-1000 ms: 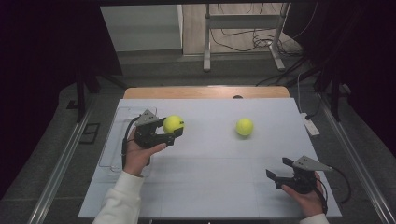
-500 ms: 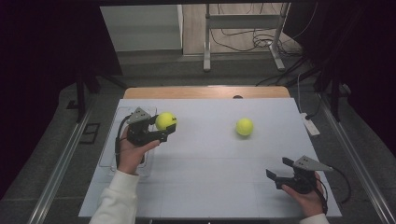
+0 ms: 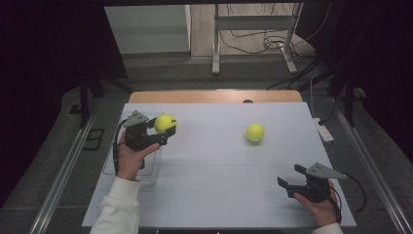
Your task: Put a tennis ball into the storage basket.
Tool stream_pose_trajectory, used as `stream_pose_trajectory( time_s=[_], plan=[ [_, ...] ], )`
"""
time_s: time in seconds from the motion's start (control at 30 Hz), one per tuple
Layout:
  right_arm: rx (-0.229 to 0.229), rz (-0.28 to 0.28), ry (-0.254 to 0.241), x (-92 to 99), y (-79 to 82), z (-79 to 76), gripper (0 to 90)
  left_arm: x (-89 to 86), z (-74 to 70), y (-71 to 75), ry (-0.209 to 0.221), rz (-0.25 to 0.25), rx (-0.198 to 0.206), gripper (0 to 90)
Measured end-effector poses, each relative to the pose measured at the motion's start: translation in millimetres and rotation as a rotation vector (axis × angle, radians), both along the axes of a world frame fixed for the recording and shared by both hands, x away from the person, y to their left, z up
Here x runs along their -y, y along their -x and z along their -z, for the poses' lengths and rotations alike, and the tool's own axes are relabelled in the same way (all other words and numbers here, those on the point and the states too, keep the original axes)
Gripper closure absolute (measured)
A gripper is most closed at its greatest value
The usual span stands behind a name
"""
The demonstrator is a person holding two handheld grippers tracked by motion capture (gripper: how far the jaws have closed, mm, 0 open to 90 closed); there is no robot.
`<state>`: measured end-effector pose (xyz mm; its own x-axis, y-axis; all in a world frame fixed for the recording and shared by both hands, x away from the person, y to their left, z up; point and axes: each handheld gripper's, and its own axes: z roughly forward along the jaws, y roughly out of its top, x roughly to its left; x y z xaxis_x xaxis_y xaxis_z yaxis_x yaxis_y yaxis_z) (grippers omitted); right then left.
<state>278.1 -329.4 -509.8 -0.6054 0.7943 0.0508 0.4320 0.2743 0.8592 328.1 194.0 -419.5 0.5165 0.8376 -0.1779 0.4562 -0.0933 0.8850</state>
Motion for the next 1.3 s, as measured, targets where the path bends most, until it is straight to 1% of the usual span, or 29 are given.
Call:
stream_pose_trajectory(
  time_s=[0.17,0.3,0.37,0.67,1.03,1.3],
  plan=[
    [0.001,0.000,0.000,0.2,0.0,0.0,14.0,-4.3,-0.1,-0.4,-0.006,-0.017,0.003,26.2],
    [0.006,0.003,-0.002,1.3,0.1,-0.6,14.0,-9.0,-0.4,-0.3,-0.015,-0.046,0.008,26.2],
    [0.004,0.005,-0.008,2.4,0.1,-0.5,14.0,-11.6,-0.1,-0.7,-0.015,-0.055,0.007,26.3],
    [0.002,0.003,-0.002,1.9,0.0,-0.1,14.0,-19.8,2.4,-2.7,-0.017,-0.089,0.003,26.2],
    [0.001,0.004,-0.001,1.9,0.0,0.1,14.1,-29.8,5.9,-5.4,-0.038,-0.139,-0.006,26.2],
    [0.000,0.005,0.003,1.7,-0.2,0.4,14.1,-34.3,7.9,-6.8,-0.043,-0.157,-0.014,26.2]
  ],
)
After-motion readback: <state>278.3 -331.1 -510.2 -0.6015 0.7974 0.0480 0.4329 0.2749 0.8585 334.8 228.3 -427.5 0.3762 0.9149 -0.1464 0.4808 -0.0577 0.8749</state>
